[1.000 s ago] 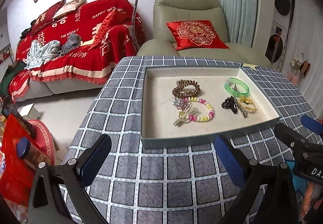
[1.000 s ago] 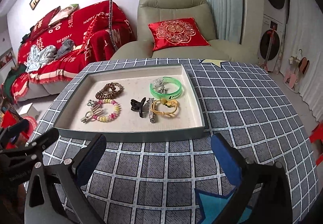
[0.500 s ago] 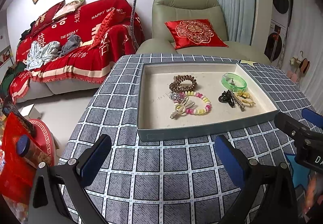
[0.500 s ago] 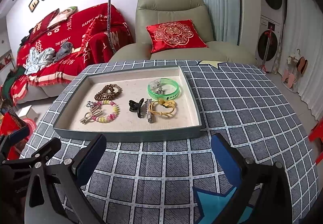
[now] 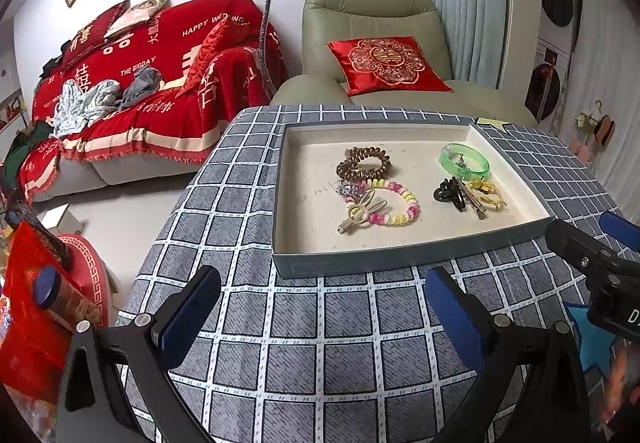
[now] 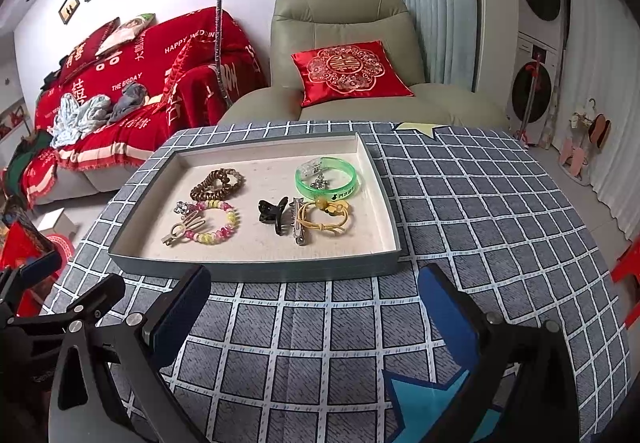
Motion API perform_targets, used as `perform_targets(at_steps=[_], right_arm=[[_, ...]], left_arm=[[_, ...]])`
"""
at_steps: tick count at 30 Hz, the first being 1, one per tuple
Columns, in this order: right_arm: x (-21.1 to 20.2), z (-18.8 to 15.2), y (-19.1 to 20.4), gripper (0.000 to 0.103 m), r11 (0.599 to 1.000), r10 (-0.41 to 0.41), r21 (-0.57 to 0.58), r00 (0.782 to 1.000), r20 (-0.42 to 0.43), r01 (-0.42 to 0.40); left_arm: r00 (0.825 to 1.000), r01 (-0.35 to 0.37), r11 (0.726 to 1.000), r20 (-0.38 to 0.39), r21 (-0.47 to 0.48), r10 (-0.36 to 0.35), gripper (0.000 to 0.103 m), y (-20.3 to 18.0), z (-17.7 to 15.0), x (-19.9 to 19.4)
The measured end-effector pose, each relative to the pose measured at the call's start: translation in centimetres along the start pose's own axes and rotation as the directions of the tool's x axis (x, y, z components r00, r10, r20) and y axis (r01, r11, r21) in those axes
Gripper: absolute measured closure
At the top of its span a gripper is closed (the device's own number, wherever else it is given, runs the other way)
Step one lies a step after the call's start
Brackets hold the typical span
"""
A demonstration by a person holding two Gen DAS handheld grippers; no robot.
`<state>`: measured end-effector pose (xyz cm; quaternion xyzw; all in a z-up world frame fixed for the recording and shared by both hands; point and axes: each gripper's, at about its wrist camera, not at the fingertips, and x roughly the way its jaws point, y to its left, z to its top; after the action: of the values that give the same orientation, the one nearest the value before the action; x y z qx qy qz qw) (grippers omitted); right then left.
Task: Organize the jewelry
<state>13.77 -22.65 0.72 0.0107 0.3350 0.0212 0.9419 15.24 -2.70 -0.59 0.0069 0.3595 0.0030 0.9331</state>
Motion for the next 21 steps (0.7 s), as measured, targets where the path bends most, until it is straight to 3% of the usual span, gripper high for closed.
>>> perform_targets(at_steps=[21], right_arm=[[-0.36, 0.23, 0.32, 0.0, 1.0, 0.009, -0.001, 1.0, 0.003, -0.009]], left_arm=[[1.0, 0.0, 1.0, -0.007, -0.007, 0.0, 0.0, 0.07, -0.2, 0.25]])
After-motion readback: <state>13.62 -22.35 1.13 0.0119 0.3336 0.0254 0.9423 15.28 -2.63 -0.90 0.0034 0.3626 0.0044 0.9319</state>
